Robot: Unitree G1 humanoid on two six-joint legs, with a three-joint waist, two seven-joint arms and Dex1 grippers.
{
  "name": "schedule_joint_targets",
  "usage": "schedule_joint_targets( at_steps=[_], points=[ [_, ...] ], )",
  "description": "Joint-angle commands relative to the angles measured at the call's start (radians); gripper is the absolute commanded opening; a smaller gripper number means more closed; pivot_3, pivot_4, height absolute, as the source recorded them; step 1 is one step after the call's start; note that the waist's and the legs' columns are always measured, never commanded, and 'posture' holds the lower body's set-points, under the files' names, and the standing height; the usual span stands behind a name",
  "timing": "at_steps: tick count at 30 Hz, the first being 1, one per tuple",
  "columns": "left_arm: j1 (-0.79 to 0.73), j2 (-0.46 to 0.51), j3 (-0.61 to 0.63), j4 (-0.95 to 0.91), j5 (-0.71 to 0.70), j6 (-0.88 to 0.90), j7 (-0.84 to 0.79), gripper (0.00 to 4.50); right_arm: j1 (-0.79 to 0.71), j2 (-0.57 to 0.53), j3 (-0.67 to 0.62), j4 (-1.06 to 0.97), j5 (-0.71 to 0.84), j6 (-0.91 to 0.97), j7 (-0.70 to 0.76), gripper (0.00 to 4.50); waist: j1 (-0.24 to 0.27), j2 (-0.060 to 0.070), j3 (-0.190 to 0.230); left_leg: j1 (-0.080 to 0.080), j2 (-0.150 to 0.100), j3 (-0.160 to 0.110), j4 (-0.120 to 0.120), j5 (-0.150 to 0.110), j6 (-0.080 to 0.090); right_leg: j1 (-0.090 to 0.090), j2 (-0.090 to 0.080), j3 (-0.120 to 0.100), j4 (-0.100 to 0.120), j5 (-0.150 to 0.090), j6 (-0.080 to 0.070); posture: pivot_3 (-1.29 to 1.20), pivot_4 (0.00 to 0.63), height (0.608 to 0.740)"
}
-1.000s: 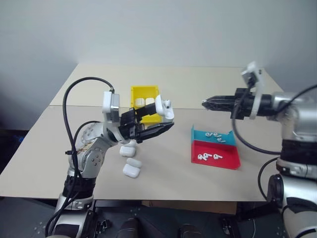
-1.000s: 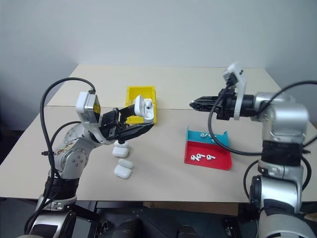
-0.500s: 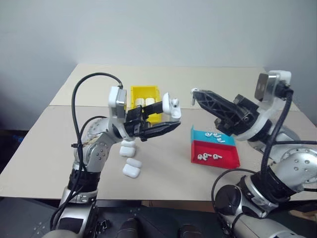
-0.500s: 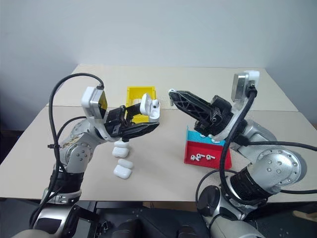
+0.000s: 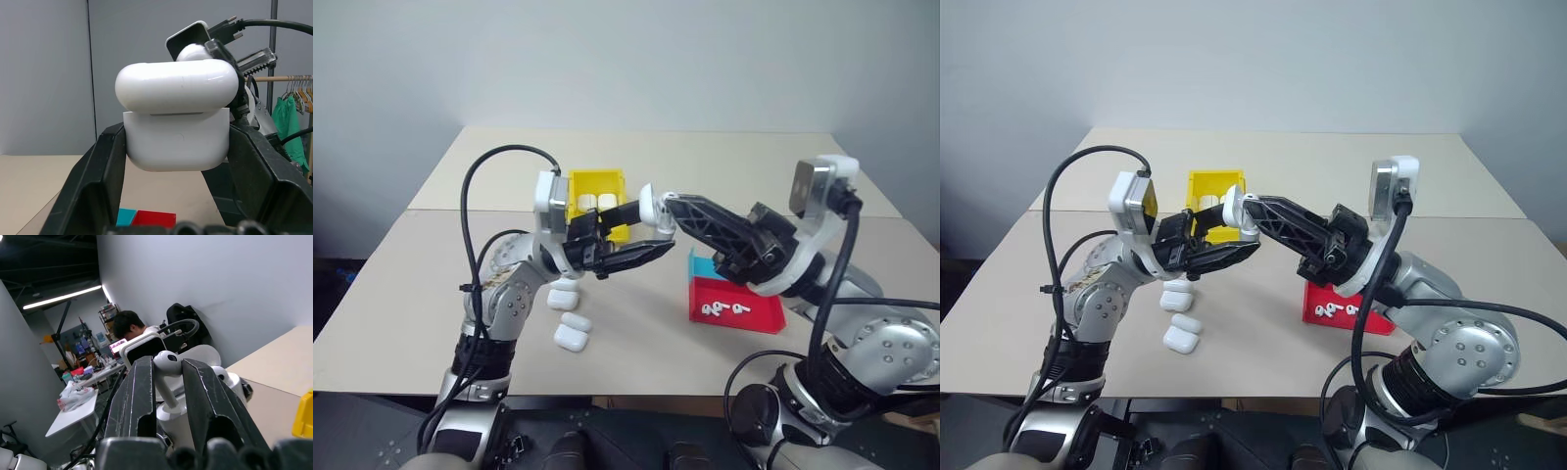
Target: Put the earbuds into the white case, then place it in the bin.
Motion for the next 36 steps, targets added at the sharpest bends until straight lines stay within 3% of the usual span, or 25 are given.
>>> schedule_joint_targets(
  at_steps=[1,7,14,22,25,32,36],
  points=[
    [-0.022,-0.011,0.011,-0.02,-0.003,-0.019,0.008,2.78,0.041,-0.04,0.052,-0.005,0.08,-0.092,-0.045,0.64,0.0,0.0,0.0,0.0,0.0,0.0,0.0,0.0,0.0,0.0,0.0,0.0,0.0,0.0,0.0,0.0,0.15,0.74],
    [-0.025,-0.017,0.014,-0.022,-0.001,-0.018,0.014,2.78,0.128,-0.129,0.164,-0.015,0.117,-0.244,-0.103,0.64,-0.001,0.0,0.0,0.0,0.0,0.0,0.0,0.0,0.0,0.0,0.0,0.0,0.0,0.0,0.0,0.0,0.15,0.74],
    [-0.024,-0.017,0.017,-0.024,0.001,-0.015,0.016,2.78,0.205,-0.264,0.276,-0.008,0.146,-0.37,-0.11,2.97,-0.001,0.0,0.0,0.0,0.0,0.0,0.0,0.0,0.0,0.0,0.0,0.0,-0.001,0.0,0.0,0.0,0.15,0.74],
    [-0.002,-0.008,0.015,-0.01,0.022,-0.01,0.028,2.78,0.255,-0.459,0.241,0.011,0.258,-0.479,-0.055,2.97,0.001,-0.001,0.0,0.0,0.0,0.0,0.0,0.0,0.0,0.0,0.0,0.0,-0.001,0.0,0.0,0.0,0.15,0.74],
    [0.008,-0.018,0.007,0.011,0.047,-0.024,0.039,2.78,0.237,-0.559,0.242,0.045,0.23,-0.511,-0.022,2.35,0.001,-0.001,0.0,0.0,0.0,0.0,0.0,0.0,0.0,0.0,0.0,0.0,-0.001,0.0,0.0,0.0,0.15,0.74],
    [0.008,-0.033,-0.047,0.067,0.113,-0.071,-0.004,2.78,0.029,-0.778,0.392,0.169,0.038,-0.556,0.148,0.02,-0.003,-0.001,0.0,0.0,0.0,0.0,0.0,0.0,0.001,0.0,0.0,0.001,-0.002,0.0,0.0,0.0,0.15,0.74],
    [-0.001,-0.038,-0.07,0.093,0.138,-0.088,-0.034,2.78,-0.167,-0.834,0.556,0.261,-0.086,-0.555,0.263,0.02,-0.002,-0.001,0.001,0.0,0.0,0.001,-0.001,0.0,0.001,-0.002,0.0,0.002,-0.002,0.0,0.0,0.0,0.15,0.74]
  ],
)
